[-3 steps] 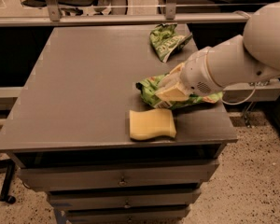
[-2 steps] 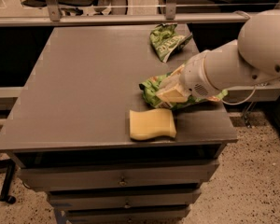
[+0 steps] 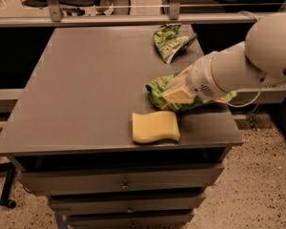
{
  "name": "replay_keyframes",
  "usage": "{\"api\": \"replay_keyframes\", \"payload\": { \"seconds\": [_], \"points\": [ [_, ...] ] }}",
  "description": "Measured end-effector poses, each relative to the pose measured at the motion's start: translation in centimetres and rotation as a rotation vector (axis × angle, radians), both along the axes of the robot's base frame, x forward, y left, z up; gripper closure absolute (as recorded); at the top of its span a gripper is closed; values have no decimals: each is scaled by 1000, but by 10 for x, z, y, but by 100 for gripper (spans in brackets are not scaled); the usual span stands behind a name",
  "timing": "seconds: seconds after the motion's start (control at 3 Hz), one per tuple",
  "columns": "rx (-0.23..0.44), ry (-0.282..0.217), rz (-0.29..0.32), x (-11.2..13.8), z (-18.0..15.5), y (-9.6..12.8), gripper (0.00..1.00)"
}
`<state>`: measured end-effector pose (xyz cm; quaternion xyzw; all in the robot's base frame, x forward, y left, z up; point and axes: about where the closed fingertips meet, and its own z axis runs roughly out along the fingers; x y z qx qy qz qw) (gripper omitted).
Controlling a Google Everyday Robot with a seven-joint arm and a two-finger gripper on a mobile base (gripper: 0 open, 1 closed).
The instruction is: Move green rice chip bag near sponge
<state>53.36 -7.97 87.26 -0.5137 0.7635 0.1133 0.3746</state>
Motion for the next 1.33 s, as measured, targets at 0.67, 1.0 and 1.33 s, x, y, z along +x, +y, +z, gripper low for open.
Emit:
{"api": "replay_keyframes", "payload": {
  "seconds": [0.67, 1.0, 1.33],
  "points": [
    [86, -19, -7, 0, 33, 4, 0],
    [117, -74, -10, -8, 49, -4, 0],
    [210, -128, -11, -18, 50, -21, 0]
  ]
}}
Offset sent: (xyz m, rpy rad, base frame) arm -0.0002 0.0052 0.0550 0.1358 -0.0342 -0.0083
